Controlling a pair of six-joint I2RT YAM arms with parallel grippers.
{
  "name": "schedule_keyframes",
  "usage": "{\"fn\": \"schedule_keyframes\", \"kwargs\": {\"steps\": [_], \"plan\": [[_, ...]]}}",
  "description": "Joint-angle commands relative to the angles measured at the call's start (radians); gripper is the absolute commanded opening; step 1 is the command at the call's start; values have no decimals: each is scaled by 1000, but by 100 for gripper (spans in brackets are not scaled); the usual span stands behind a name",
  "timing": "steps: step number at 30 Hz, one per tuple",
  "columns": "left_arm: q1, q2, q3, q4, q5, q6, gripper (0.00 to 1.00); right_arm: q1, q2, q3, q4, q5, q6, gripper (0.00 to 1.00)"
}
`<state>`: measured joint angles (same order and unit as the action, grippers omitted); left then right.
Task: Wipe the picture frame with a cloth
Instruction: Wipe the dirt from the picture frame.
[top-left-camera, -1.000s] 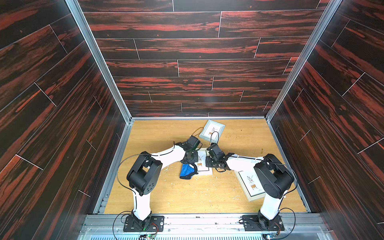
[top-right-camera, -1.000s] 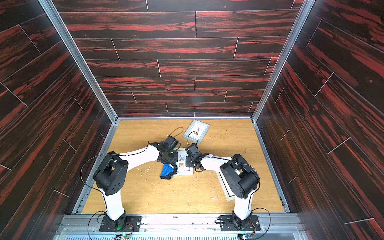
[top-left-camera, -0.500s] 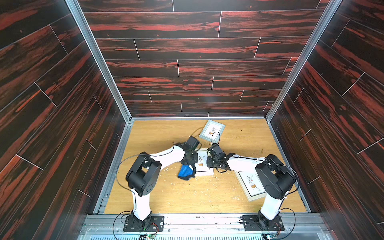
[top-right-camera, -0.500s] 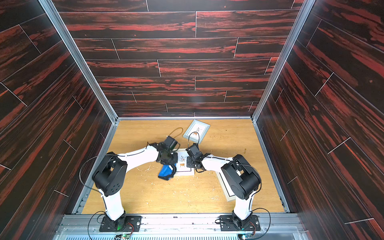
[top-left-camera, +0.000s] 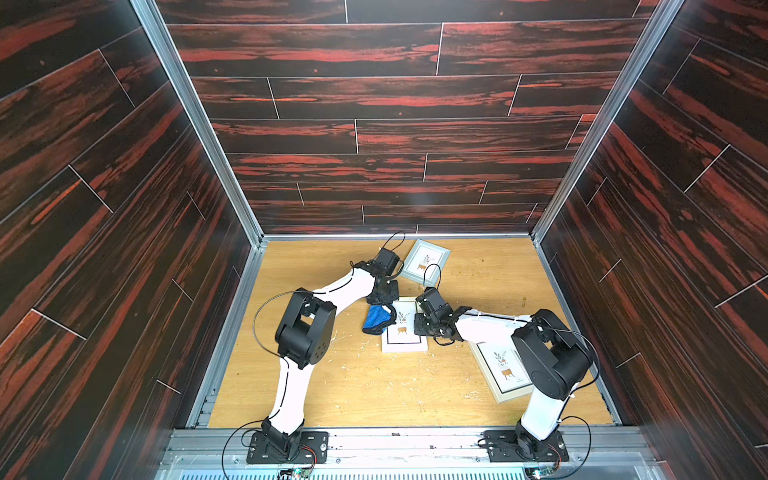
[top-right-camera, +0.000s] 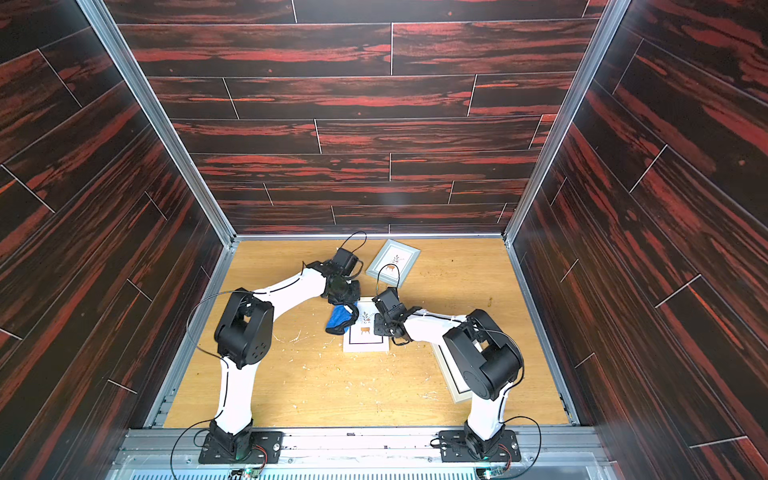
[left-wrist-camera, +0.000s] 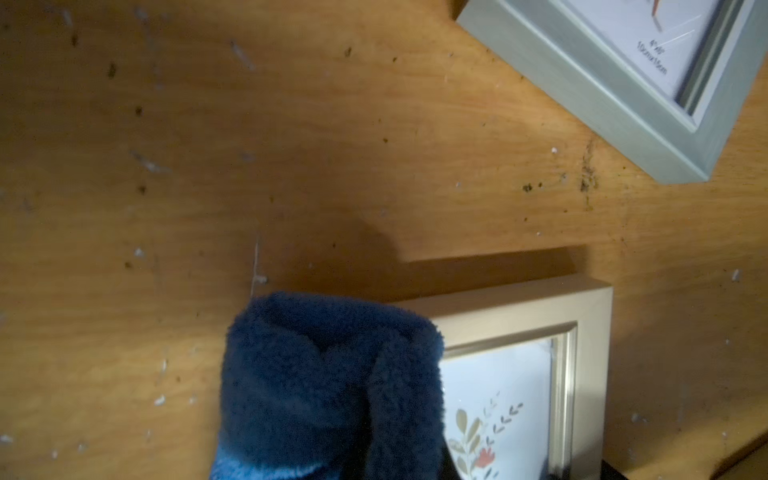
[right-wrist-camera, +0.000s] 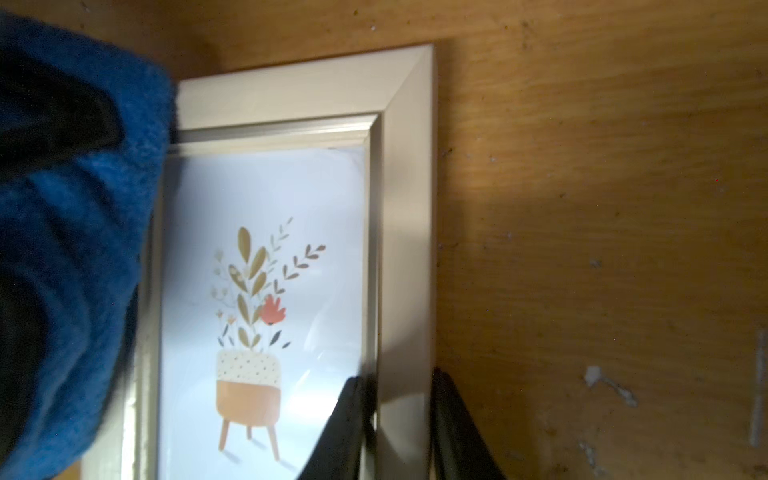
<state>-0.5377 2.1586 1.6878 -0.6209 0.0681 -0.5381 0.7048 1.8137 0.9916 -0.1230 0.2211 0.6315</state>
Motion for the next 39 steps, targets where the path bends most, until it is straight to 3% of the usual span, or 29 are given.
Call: {"fn": "schedule_keyframes", "kwargs": {"steps": [1,5,8,14,18,28,35,39], "plan": [[-65,-16,-43,-113,23,26,0,-4,1,-27,-95,7,4,1],[-91,-103,-262,7,140,-73,0,-4,-1,-25,-104,22,-3,2],[-106,-129,-322,13,154,-95,0,-4,2,-25,-106,20,-3,2],[-24,-64,-174,-81,29,-89,0,-4,-4,-27,-104,18,6,1],[-20,-25,-49,-192,-92,-68,0,-4,-14,-34,-99,19,11,1],[-115,-119,-313,-129,-30,-118,0,-4,-16,-37,-107,39,3,1],[-48,-33,-80,-228,-90,-57,0,-4,-1,-25,-106,37,7,1],[-64,-56,-112,-227,-81,-66,0,-4,10,-14,-106,43,8,1]]}}
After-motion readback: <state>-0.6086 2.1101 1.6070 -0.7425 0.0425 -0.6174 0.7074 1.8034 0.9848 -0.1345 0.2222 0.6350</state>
